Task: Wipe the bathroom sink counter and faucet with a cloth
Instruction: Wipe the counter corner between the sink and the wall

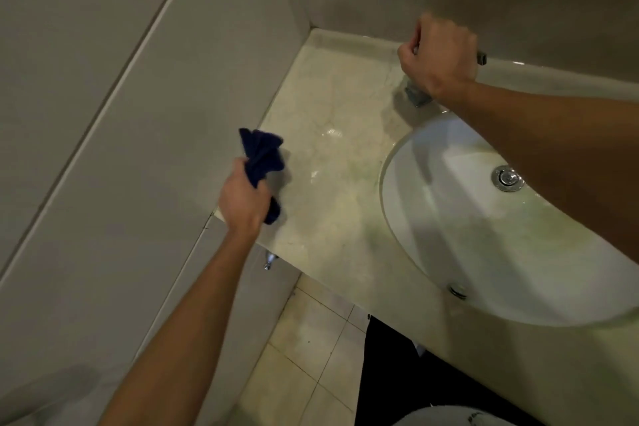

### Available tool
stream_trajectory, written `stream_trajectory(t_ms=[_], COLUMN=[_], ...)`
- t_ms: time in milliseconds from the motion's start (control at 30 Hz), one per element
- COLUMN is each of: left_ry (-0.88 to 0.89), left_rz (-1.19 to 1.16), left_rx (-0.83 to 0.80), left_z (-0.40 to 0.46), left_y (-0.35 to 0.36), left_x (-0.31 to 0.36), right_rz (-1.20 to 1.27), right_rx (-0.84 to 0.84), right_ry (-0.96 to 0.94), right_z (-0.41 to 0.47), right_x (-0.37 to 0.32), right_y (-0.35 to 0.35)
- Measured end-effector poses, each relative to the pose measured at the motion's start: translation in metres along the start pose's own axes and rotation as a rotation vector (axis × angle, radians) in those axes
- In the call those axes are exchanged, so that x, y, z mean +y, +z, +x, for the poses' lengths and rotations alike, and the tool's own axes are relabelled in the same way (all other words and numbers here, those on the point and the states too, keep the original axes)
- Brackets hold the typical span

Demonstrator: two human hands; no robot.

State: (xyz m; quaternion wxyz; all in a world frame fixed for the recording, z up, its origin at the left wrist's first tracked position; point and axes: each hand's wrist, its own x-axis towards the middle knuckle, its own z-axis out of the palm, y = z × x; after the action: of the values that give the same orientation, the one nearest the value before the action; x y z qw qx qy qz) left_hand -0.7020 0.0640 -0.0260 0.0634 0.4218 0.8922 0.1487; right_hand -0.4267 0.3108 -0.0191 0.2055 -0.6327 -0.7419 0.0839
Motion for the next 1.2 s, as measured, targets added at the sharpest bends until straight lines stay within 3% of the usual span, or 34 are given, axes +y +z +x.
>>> stream_trajectory(t_ms=[133,267,400,533,700,867,1067,1200], left_ry=[-0.055,-0.047,-0.13,-0.236,-0.047,0.052,-0.005,-0.031], left_rz=[0.155,0.106,-0.023,-0.164,-0.213,-0.321,-0.39,-0.268], left_rx=[-0.084,-0.13,-0.115,-0.234,-0.408,-0.535,-0.308,-0.091], left_z=[-0.004,-0.05,-0.114,-0.196,-0.27,-0.255,-0.161,-0.064], left_y=[0.01,0.033,0.049,0.064,0.087,0.079,0.023,-0.009], left_x=[-0.052,-0.06,-0.028,0.033,0.093,0.089,0.037,0.0], right_rz=[-0.022,-0.037,-0.029,-0.038,-0.038,-0.019,0.033,0.028], right_rx=[0.004,0.018,0.012,0.002,-0.01,-0.013,-0.014,-0.004], right_ry=[-0.003,-0.01,-0.005,-0.006,-0.001,0.004,0.018,0.026], right_z=[0.001,0.001,0.001,-0.001,-0.002,-0.002,-0.004,-0.003], right_x=[0.001,0.003,0.002,0.0,0.0,-0.001,-0.001,-0.001], right_y=[0.003,0.004,0.002,0.0,-0.001,-0.002,-0.003,-0.003])
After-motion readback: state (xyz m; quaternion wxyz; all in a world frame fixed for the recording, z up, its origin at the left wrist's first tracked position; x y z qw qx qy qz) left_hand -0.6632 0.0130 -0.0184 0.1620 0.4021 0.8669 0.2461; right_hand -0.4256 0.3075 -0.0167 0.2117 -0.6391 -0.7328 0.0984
